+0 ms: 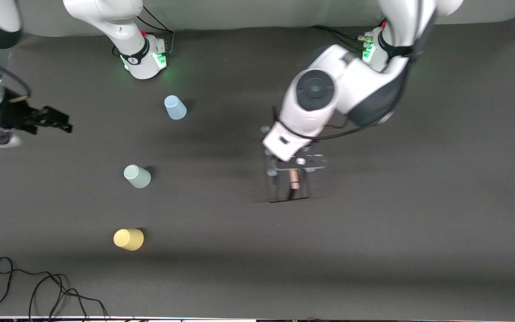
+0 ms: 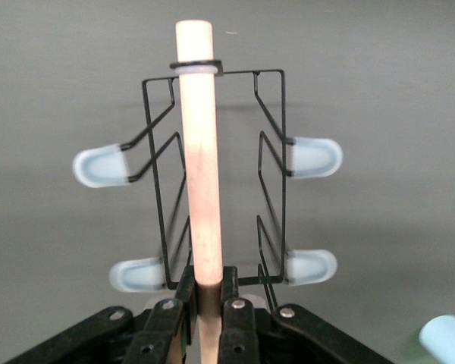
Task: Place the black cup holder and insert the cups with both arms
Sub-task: 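Carry the rack with the left gripper to the table middle, then release the rack with the left gripper while the right gripper grasps the green cup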
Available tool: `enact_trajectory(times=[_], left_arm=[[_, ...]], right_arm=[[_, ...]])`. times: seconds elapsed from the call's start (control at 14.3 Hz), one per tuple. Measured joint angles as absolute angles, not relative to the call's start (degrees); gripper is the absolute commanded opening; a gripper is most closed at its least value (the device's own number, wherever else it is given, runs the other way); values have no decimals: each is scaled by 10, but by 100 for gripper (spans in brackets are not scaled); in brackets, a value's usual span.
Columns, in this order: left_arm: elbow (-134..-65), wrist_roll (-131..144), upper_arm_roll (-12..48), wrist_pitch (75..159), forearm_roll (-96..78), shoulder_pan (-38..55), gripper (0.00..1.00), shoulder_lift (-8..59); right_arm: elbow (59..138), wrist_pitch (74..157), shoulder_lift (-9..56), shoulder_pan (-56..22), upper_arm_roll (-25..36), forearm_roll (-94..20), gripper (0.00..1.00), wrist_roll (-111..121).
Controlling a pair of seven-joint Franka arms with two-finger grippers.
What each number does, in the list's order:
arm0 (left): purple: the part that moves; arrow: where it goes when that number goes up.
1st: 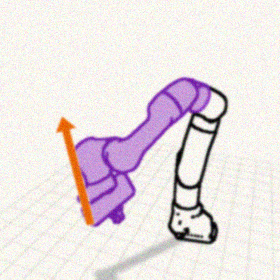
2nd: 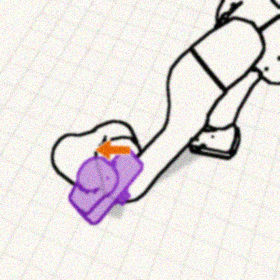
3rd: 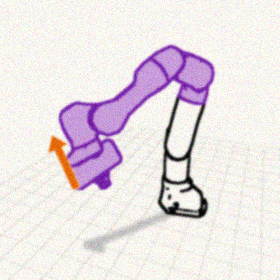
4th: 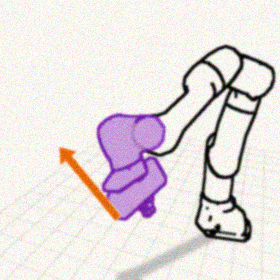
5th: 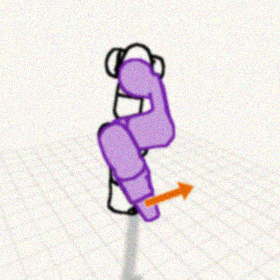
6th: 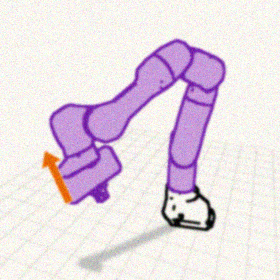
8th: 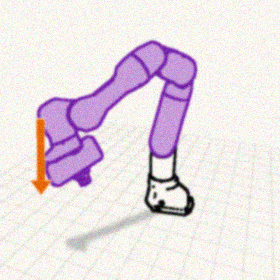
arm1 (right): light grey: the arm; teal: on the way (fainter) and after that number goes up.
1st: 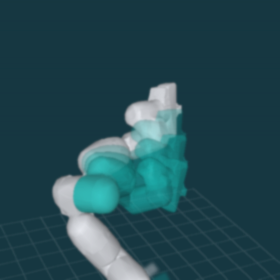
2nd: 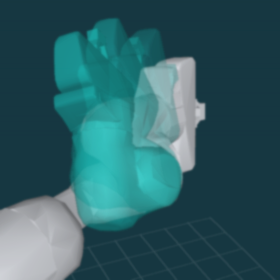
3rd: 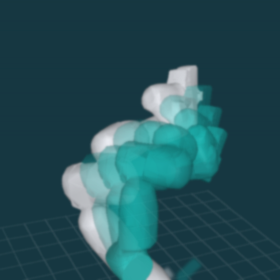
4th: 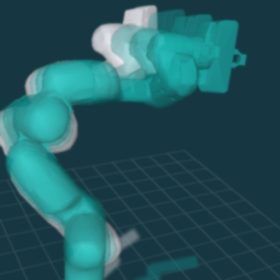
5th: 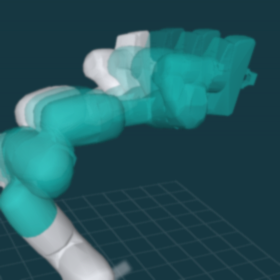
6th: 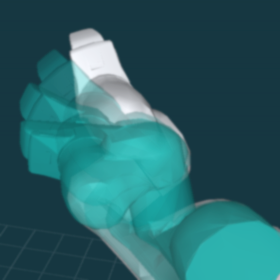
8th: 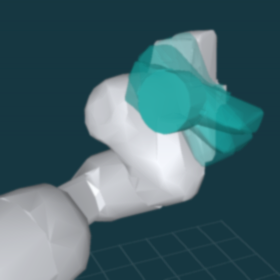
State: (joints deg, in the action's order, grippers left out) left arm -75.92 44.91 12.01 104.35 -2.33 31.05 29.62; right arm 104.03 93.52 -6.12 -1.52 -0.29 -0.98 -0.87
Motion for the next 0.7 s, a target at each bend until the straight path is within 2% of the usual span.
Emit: enact_trajectory(times=[0.21, 0.42, 0.49, 0.7], left_arm=[[-758, 502, 122, 1114, -22, 363, 0, 341], [-757, 523, 121, 1163, -18, 394, 0, 379], [-756, 528, 121, 1174, -16, 398, 97, 387], [-745, 529, 120, 1178, 26, 398, 99, 395]], right_arm=[[1126, 977, -120, -22, -3, -10, 100, -11], [1203, 1072, -135, -22, -2, -10, 100, -11], [1236, 1117, -131, -22, -2, -10, 100, -11], [1316, 1248, -88, -22, -2, -10, 100, -11]])
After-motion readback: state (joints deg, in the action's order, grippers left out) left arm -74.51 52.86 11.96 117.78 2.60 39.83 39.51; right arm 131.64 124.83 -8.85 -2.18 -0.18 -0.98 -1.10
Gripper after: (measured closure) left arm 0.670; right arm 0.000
